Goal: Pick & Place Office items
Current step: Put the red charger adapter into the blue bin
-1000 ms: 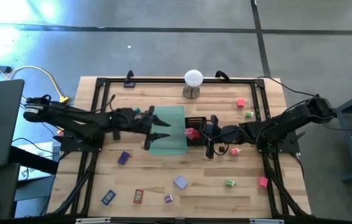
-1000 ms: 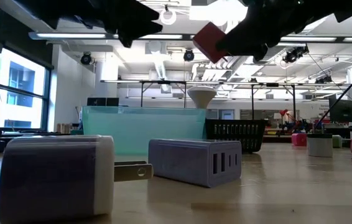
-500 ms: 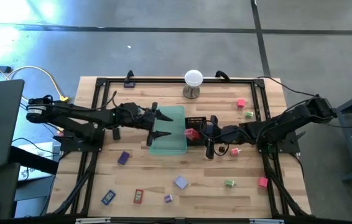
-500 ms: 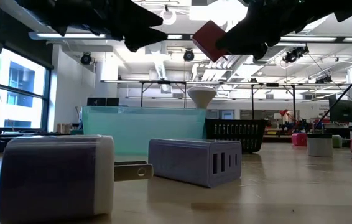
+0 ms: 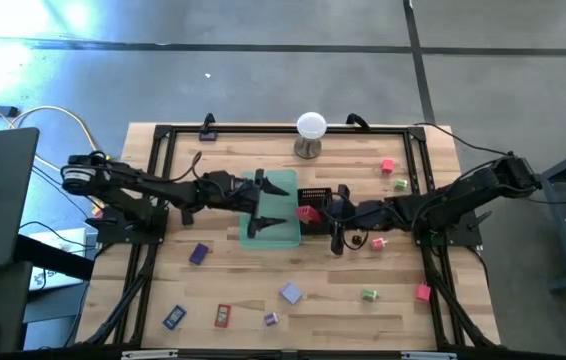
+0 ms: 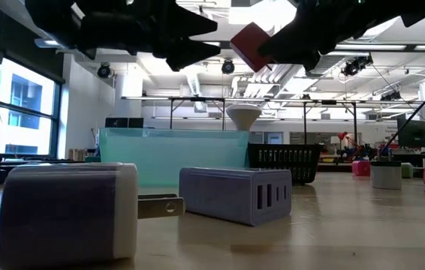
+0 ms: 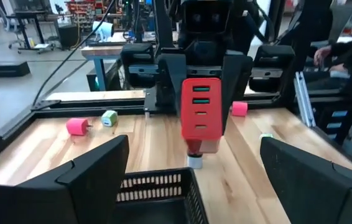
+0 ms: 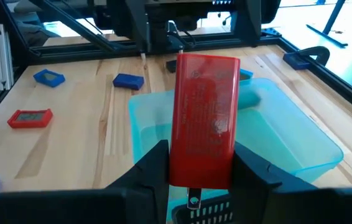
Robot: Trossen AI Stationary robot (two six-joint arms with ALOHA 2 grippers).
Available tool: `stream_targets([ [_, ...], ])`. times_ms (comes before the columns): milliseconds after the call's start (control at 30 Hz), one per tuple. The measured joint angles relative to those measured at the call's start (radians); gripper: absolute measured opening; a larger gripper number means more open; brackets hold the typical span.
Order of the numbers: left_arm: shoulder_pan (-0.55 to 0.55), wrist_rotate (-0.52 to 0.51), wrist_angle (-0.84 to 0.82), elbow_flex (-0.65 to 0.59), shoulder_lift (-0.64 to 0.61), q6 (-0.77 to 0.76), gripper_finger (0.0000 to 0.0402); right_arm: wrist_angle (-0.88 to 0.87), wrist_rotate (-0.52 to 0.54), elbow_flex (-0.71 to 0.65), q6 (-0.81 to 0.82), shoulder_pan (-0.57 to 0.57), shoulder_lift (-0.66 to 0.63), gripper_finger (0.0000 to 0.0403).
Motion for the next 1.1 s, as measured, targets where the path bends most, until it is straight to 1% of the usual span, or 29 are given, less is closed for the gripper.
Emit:
stream_targets([
  [167,-0.013,-0.003,0.157,0.0,0.086,0.005,0.0356,0.021,-0.001,0.002,0.0,-0.021,0.03,0.0112],
  [333,-0.022,-0.002,0.33,0.0,0.176,0.004,0.0356,0.067,-0.048,0.002,-0.001,-0.041,0.094,0.0112],
  [400,-0.022,-0.003,0.361,0.0,0.194,0.004,0.0356,0.086,-0.048,0.0,-0.014,-0.044,0.114,0.0112],
  [567,-0.022,-0.002,0.359,0.0,0.205,-0.01,0.0356,0.132,-0.052,0.0,-0.051,-0.044,0.124,0.0112],
  [833,-0.022,-0.002,0.325,0.0,0.206,-0.02,0.0356,0.159,-0.054,0.0,-0.095,-0.044,0.123,0.0112],
  [1100,-0.027,-0.002,0.29,0.0,0.206,-0.039,0.0356,0.168,-0.055,0.0,-0.101,-0.044,0.123,0.0112],
])
